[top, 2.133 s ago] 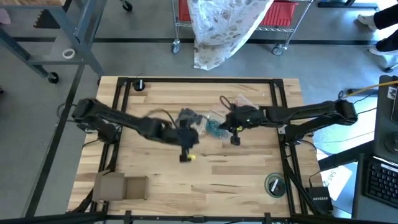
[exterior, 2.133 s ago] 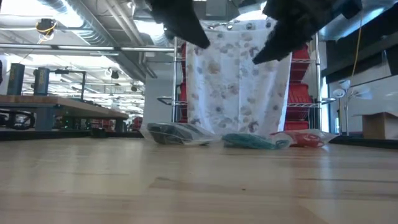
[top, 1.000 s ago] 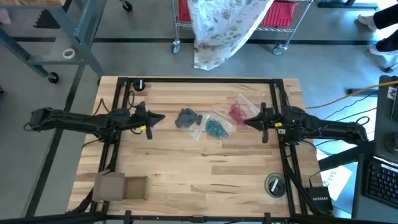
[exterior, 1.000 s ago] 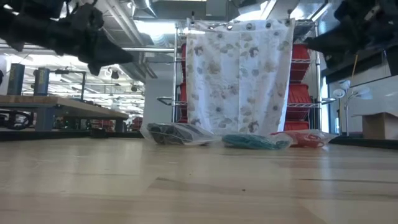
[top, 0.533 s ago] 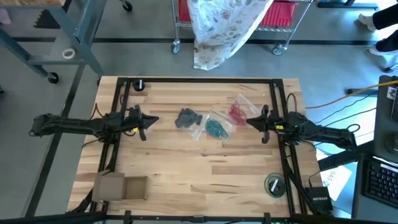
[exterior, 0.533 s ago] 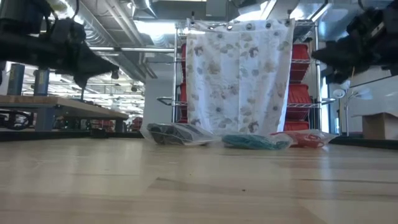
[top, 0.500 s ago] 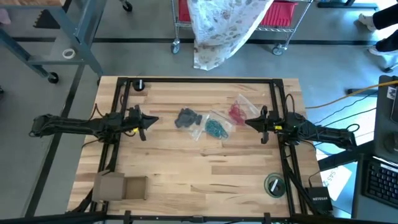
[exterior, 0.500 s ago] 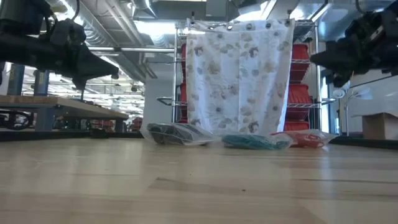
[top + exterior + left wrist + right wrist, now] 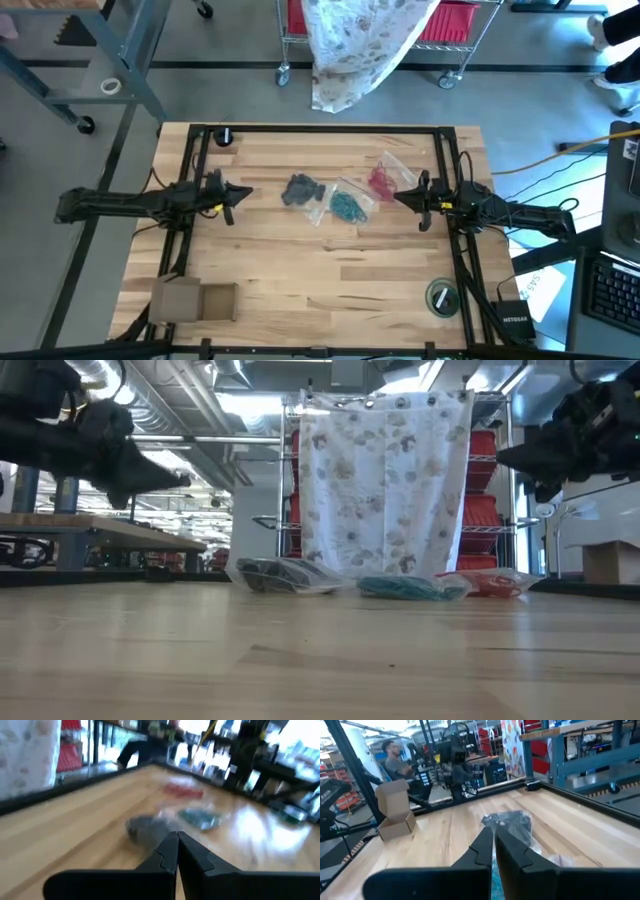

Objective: Sort rubber bands
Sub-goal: Return to Home Position

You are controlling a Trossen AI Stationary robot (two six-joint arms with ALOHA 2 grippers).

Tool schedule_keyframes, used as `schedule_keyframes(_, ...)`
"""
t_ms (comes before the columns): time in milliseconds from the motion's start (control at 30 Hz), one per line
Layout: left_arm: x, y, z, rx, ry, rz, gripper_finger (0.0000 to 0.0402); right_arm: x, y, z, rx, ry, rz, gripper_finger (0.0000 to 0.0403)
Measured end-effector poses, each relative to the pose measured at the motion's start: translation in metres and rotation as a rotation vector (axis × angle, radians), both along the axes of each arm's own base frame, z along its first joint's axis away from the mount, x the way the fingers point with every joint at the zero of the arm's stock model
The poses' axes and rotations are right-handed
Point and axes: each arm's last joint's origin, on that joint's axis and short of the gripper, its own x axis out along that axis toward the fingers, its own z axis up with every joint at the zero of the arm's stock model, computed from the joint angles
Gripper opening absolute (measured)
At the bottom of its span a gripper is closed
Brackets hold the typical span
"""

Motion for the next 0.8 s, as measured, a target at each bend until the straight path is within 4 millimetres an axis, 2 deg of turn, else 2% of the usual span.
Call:
schedule_keyframes(300,-0.011,0.0,0.015,0.107,-0.135,-0.02,0.0001,0.0,0.0,0.0,0.0,0.0,0.0,0.0014)
schedule_keyframes(800,-0.013,0.0,0.017,0.066,-0.178,-0.017,0.0001,0.0,0.0,0.0,0.0,0.001,0.0,0.0014)
